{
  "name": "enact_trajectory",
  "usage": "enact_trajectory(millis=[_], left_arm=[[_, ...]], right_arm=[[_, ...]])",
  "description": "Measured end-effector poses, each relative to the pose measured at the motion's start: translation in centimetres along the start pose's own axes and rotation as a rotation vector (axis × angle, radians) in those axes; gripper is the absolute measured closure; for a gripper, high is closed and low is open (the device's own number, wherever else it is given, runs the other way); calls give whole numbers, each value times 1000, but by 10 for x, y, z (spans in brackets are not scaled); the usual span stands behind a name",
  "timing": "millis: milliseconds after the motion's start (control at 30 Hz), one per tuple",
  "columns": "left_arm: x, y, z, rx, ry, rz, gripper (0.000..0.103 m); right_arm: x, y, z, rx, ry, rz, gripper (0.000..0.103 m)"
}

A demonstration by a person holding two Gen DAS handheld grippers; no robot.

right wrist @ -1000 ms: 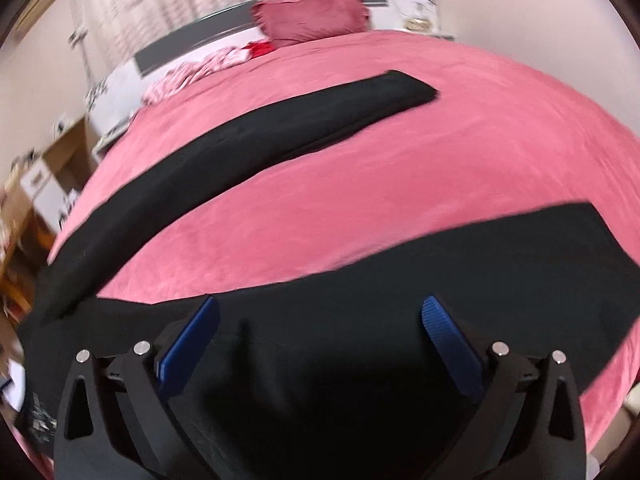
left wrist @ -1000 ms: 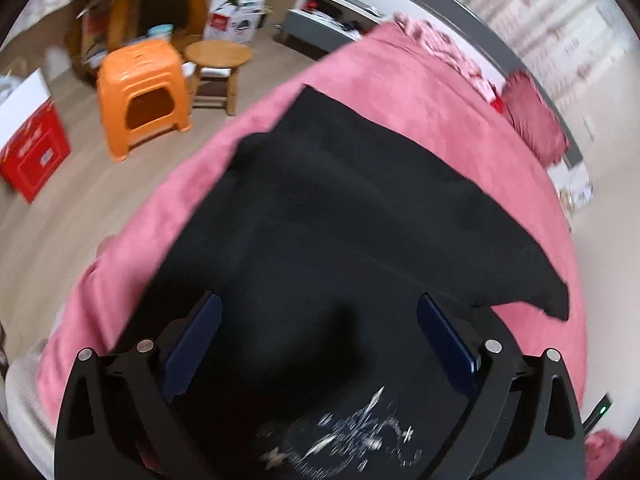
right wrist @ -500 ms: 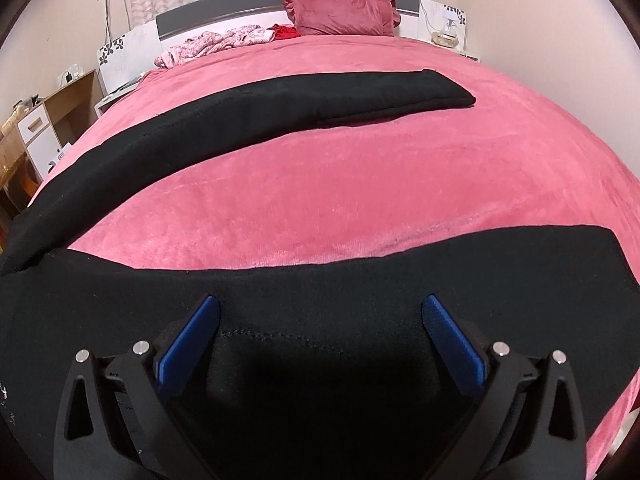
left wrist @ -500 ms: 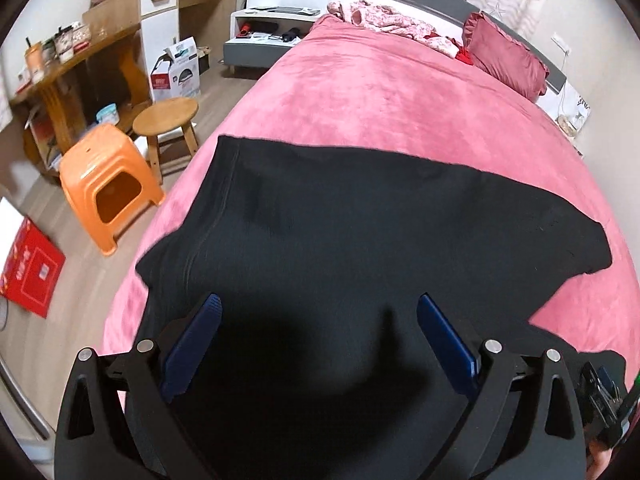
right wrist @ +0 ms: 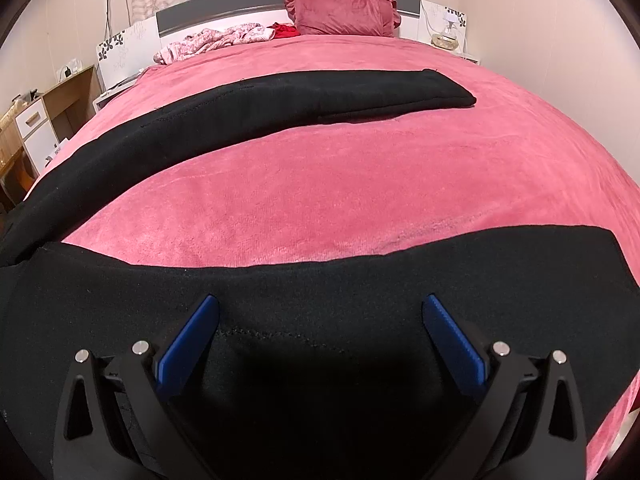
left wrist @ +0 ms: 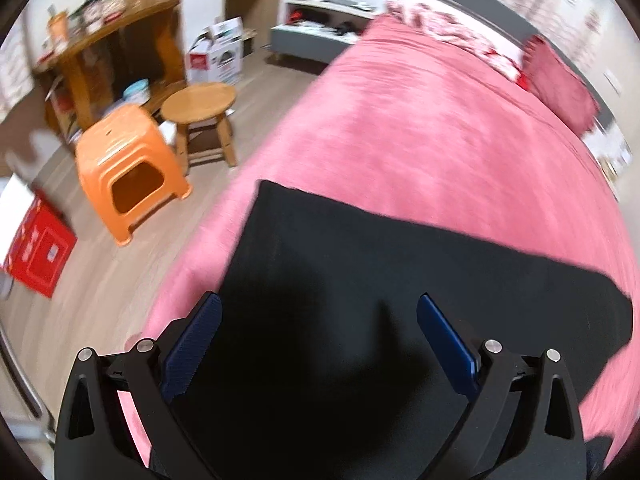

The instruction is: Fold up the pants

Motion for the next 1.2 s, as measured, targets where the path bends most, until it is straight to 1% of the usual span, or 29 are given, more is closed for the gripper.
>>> enact_trajectory(millis=[133,267,433,600,733,833,967,1033,1067,1100,1167,1200], left_arm=[[16,-19,16,38,95,16,6],[24,-31,28,46,121,44,6],[20,-43,39,33,64,72,6],[12,-54,40,28,-8,93,6],[5,-62,36,42,-36,88,6],[1,-66,39,45,-48,82,6],[-4,-72,41,67,-40,48,6],[-6,-73,41,64,-31,32,6],[-7,-74,41,58,-35,30,10],[-9,-73,40,47,-47,24,21],[-14,-69,39,24,-74,22,38],[-19,-64,39,14,-89,2,56]], right_arm=[[0,0,0,-3,-2,2,2],[0,0,-1,-3,-2,2,2],[0,0,0,-3,-1,1,2],[0,-1,0,-3,-1,2,2],[0,-1,0,-3,-1,2,2],[-1,-1,0,-3,-1,1,2],[0,-1,-1,-4,-1,2,2],[0,-2,-1,-4,-1,2,2],[0,-2,-1,-4,-1,2,2],[0,-2,-1,-4,-1,2,2],[0,-2,-1,-4,-1,1,2],[0,-2,-1,-5,-1,1,2]])
Point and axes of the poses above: each gripper's, at about its wrist camera, not at the fingertips, and y roughly against the way its jaws point, x to its left, z to its top, the point moved 10 cm from there along -y, roughly the way its jaws point, and after that the axes turned 11 degrees about z, right-handed, at the moved point
